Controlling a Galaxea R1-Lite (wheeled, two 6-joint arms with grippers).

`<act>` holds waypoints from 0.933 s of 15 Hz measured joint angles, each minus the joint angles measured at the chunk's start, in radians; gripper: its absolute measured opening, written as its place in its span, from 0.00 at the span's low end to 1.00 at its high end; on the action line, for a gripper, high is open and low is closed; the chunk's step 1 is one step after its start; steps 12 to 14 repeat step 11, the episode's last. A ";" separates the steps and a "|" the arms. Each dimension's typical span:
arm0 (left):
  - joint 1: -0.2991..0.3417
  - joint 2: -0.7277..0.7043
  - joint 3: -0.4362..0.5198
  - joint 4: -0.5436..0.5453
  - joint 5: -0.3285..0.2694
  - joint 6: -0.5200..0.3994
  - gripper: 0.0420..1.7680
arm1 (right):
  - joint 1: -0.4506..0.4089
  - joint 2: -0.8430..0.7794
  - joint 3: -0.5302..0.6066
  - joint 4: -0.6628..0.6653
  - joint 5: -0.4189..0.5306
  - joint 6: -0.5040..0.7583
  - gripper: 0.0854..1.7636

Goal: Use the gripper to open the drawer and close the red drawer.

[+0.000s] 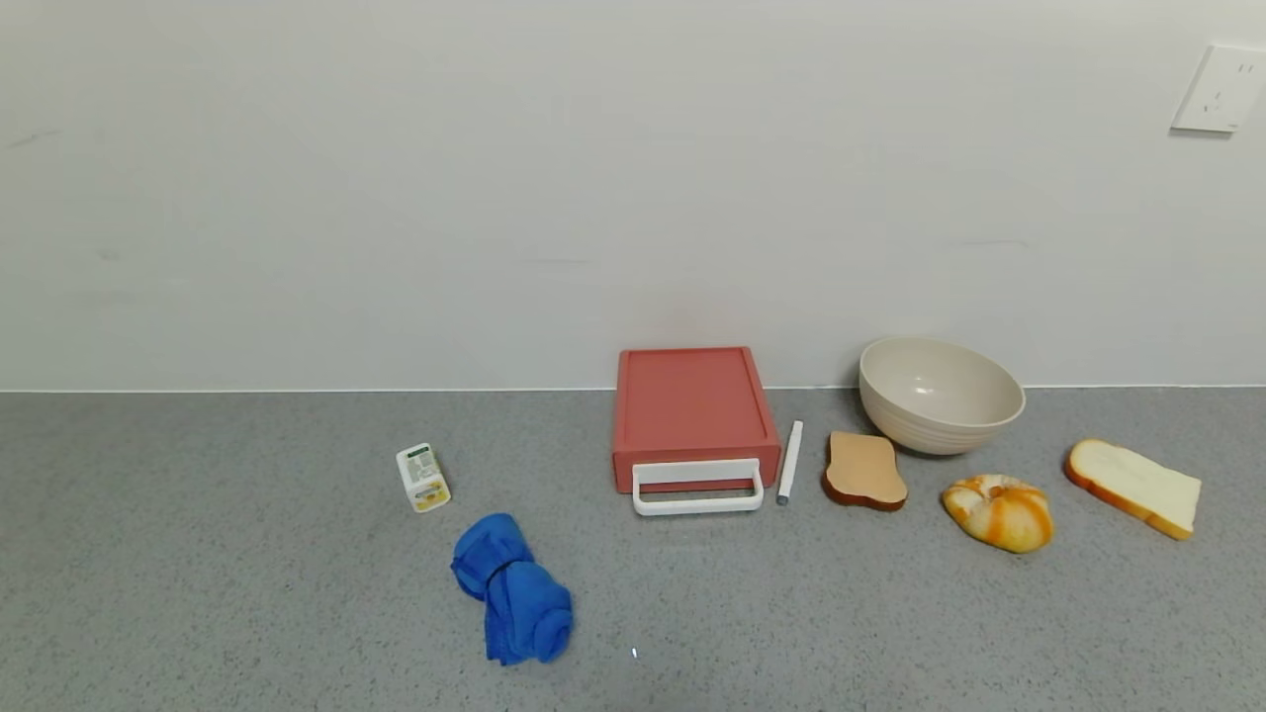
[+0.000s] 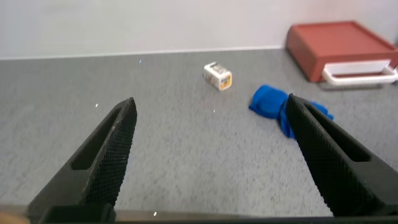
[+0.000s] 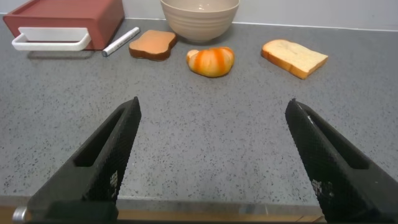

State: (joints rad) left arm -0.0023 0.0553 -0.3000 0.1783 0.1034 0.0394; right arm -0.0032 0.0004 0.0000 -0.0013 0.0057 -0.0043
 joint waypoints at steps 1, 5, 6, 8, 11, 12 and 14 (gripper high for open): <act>0.000 -0.020 0.049 -0.079 -0.010 -0.002 0.97 | 0.000 0.000 0.000 0.000 0.000 0.000 0.97; 0.001 -0.052 0.249 -0.274 -0.025 -0.004 0.97 | 0.000 0.000 0.000 0.000 0.000 0.000 0.97; 0.001 -0.054 0.274 -0.279 -0.034 -0.010 0.97 | 0.000 0.000 0.000 0.000 0.000 0.000 0.97; 0.001 -0.056 0.294 -0.232 -0.056 -0.010 0.97 | 0.000 0.000 0.000 0.000 0.000 0.000 0.97; 0.001 -0.057 0.299 -0.166 -0.084 -0.017 0.97 | 0.000 0.000 0.000 0.000 0.000 0.000 0.97; 0.001 -0.057 0.299 -0.166 -0.084 -0.017 0.97 | 0.000 0.000 0.000 0.000 0.000 0.000 0.97; 0.001 -0.057 0.299 -0.166 -0.084 -0.017 0.97 | 0.000 0.000 0.000 0.000 0.000 0.000 0.97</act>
